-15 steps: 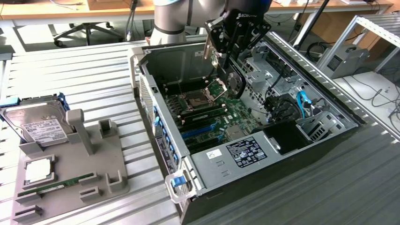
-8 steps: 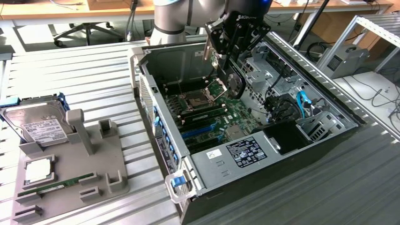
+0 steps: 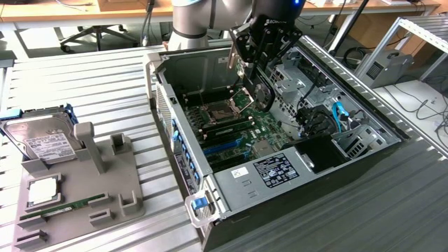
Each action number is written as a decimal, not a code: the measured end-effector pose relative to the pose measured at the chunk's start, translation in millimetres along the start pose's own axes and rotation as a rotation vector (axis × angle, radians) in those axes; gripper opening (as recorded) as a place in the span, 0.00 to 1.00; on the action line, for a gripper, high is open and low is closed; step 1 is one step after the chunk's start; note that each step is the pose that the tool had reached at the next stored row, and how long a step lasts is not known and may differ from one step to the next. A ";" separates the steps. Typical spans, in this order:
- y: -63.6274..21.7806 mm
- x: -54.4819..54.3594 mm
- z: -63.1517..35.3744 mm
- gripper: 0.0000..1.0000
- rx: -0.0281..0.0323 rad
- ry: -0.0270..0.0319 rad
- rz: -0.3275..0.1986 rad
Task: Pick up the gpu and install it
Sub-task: 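Pick up the gpu and move the gpu toward the slot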
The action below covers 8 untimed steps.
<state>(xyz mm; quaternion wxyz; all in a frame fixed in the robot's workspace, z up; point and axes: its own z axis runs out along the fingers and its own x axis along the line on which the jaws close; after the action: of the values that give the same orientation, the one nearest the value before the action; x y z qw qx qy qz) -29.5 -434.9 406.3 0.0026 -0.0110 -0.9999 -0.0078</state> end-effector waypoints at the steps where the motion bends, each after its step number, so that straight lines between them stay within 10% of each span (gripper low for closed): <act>1: 0.0 -0.1 0.4 0.26 0.0000 0.0000 0.000; 8: 0.2 -0.5 3.6 0.26 0.0001 -0.0001 0.000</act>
<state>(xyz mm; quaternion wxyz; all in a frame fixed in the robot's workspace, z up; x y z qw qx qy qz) -29.0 -434.6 402.7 0.0025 -0.0110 -0.9999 -0.0078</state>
